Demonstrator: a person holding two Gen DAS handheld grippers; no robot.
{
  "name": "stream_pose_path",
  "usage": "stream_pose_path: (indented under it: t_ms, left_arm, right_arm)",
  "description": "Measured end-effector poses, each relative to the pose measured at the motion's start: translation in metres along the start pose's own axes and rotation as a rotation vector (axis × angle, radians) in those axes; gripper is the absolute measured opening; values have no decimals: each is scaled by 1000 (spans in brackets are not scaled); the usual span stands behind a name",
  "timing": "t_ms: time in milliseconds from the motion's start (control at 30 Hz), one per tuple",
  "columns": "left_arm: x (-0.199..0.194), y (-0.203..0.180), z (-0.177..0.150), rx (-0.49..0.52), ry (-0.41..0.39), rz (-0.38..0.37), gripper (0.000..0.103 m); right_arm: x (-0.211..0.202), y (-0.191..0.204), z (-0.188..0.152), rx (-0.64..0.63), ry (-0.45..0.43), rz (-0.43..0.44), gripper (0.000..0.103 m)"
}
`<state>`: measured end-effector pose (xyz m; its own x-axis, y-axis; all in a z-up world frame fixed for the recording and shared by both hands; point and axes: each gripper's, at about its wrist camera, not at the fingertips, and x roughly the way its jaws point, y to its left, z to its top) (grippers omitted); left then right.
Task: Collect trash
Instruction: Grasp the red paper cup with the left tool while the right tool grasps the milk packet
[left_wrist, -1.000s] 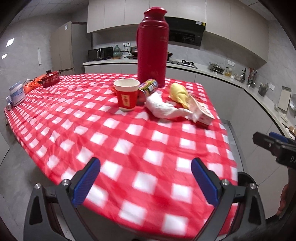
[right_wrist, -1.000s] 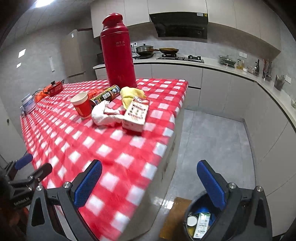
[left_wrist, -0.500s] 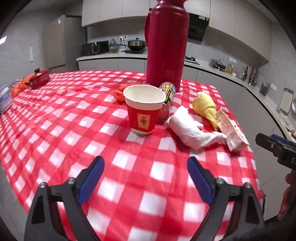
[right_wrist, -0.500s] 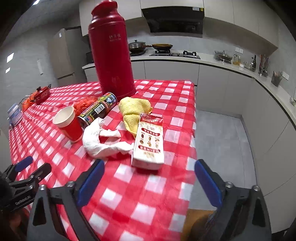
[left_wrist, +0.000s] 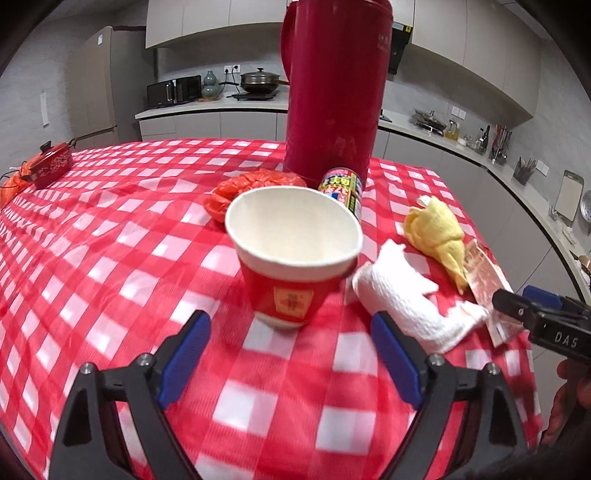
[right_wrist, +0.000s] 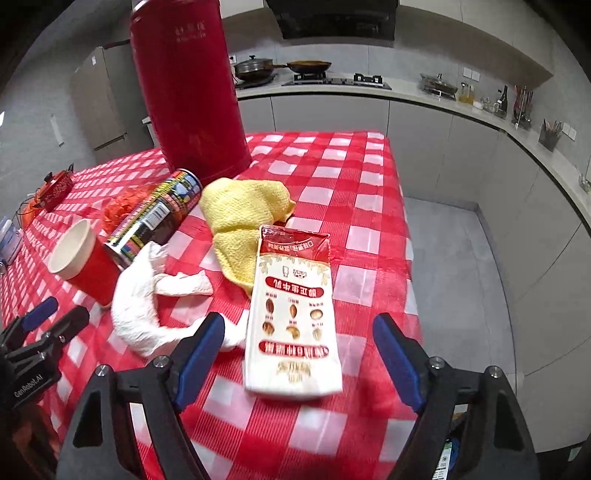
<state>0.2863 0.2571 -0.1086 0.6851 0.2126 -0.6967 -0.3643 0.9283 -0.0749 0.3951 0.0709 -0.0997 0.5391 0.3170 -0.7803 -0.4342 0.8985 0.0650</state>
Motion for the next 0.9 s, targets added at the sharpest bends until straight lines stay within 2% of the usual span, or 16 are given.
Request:
stream_pose_path:
  t_ms: [233,367,733,833,900]
  left_arm:
    - [18,0,11,20,20,-7,90]
    - [24,-1,16,27,23,-14,90]
    - [34,-5,25,41,24,-19,89]
    - [35,-4,28,35,20,-22,83]
    - [39,-3,29,38,29,-28,63]
  right_arm:
    - [26,-1,7,1,42,-27,74]
    - [37,-1,10,6,63,-28,54]
    - [37,-2,12,14,57,-38,54]
    - [38,-2,14,11,57,-37,54]
    - [38,-1,14,4,52,-42,53]
